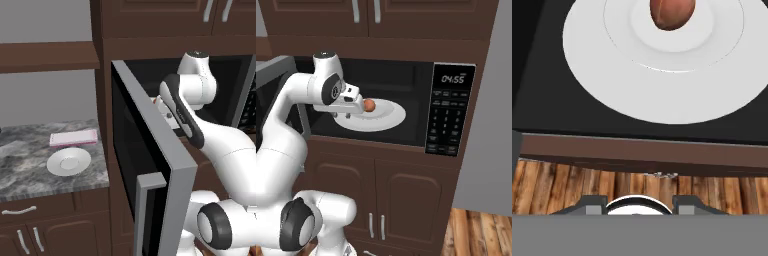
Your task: Pick the onion from the microwave and place it on plate located on the counter.
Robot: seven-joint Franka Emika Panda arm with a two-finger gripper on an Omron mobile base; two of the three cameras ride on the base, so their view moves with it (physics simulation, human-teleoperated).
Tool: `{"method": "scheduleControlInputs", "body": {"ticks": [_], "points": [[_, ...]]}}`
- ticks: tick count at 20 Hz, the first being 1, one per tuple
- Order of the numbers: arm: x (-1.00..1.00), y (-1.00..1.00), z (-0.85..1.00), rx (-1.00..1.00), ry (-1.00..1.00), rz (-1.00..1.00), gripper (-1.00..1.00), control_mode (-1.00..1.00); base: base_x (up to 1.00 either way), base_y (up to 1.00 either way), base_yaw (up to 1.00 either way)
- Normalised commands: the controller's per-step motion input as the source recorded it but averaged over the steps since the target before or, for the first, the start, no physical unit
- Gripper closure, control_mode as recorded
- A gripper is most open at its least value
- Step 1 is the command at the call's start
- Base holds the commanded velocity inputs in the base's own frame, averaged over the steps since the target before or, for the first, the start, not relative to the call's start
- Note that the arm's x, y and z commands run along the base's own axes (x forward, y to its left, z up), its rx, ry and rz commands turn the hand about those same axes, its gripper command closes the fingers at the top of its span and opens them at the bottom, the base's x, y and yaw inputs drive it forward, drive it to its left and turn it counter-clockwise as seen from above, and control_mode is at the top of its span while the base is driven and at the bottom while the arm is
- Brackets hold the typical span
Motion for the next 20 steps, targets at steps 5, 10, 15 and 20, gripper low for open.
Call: {"method": "scheduleControlInputs", "body": {"ticks": [5, 10, 15, 20], "points": [[-0.23, -0.05, 0.01, 0.00, -0.22, 0.01, -1.00, -1.00, 0.00, 0.00, 0.00], [-0.10, -0.10, -0.01, 0.00, -0.49, 0.06, -1.00, -1.00, 0.00, 0.00, 0.00], [0.14, -0.27, 0.00, 0.04, -0.37, 0.04, -1.00, -1.00, 0.00, 0.00, 0.00], [0.47, -0.20, 0.15, 0.07, -0.03, 0.00, -1.00, -1.00, 0.00, 0.00, 0.00]]}}
